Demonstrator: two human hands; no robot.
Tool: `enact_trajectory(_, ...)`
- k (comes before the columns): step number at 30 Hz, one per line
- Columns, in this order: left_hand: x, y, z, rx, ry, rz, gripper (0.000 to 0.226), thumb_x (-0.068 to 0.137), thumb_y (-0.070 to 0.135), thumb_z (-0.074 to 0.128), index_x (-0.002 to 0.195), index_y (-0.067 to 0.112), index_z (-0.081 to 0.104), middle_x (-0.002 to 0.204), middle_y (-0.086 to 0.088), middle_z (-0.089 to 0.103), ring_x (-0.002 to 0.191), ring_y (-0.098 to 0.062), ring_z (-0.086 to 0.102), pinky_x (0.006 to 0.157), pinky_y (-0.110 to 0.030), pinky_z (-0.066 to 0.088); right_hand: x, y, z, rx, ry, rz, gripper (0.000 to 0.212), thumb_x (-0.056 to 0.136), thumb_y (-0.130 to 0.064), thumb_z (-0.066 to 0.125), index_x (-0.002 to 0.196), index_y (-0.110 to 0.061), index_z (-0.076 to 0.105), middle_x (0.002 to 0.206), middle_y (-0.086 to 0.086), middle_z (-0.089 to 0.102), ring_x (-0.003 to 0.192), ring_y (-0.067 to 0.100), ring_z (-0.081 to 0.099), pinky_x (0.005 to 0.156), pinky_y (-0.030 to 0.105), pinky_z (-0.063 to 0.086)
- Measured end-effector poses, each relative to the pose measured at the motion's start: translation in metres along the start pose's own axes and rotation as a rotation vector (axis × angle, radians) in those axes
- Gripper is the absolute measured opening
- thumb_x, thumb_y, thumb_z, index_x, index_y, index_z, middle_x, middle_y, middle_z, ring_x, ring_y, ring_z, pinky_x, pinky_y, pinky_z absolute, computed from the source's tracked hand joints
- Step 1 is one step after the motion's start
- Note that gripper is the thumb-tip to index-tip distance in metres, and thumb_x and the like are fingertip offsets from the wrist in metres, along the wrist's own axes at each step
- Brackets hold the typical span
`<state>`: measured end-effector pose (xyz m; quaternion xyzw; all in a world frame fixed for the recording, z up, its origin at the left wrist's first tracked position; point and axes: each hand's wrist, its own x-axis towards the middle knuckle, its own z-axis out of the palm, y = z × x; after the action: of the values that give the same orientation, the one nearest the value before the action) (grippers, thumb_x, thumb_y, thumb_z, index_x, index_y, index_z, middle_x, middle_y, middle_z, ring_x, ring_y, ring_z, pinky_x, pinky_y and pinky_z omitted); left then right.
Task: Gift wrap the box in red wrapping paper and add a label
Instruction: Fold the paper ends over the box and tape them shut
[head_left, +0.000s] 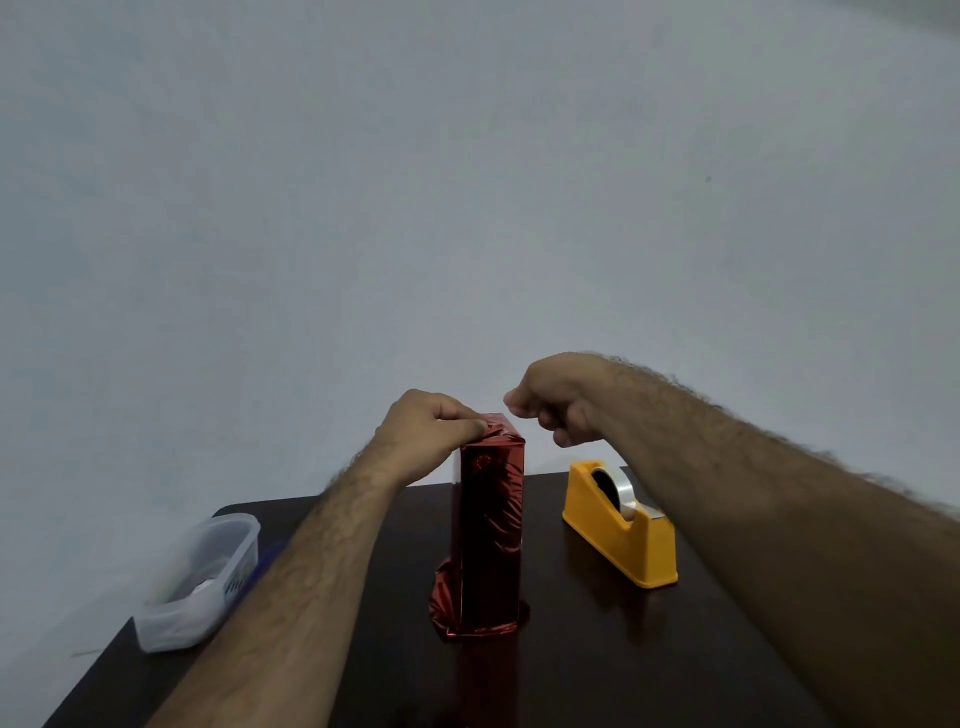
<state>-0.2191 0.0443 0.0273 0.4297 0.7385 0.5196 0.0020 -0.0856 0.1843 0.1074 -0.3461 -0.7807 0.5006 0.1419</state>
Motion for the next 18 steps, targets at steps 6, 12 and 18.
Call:
enact_trajectory(6, 0.0, 0.003, 0.0, 0.012, 0.006, -0.03, 0.023, 0.071, 0.054, 0.075, 0.089, 0.043, 0.086, 0.098, 0.021, 0.08, 0.107, -0.007, 0.073, 0.106, -0.05, 0.055, -0.005, 0.001, 0.01, -0.049, -0.02, 0.073, 0.023, 0.098, -0.01, 0.065, 0.076, -0.013, 0.061, 0.054, -0.006, 0.058, 0.054, 0.01, 0.025, 0.056, 0.026, 0.026)
enact_trajectory(12, -0.001, 0.005, -0.001, -0.003, -0.009, -0.034, 0.02, 0.074, 0.052, 0.077, 0.09, 0.043, 0.086, 0.1, 0.024, 0.08, 0.109, -0.005, 0.072, 0.108, -0.049, 0.054, -0.007, -0.004, 0.018, -0.224, 0.067, 0.003, 0.025, 0.09, -0.004, 0.066, 0.071, -0.012, 0.051, 0.069, 0.003, 0.038, 0.056, 0.016, 0.023, 0.053, 0.029, 0.022)
enact_trajectory(18, -0.003, 0.009, -0.001, -0.004, -0.024, -0.033, 0.035, 0.059, 0.065, 0.075, 0.087, 0.046, 0.085, 0.099, 0.028, 0.079, 0.112, -0.003, 0.071, 0.111, -0.049, 0.05, -0.011, -0.012, 0.026, -0.565, 0.191, -0.156, 0.022, 0.088, -0.008, 0.067, 0.073, -0.01, 0.051, 0.072, 0.005, 0.044, 0.056, 0.018, 0.041, 0.048, 0.027, 0.033)
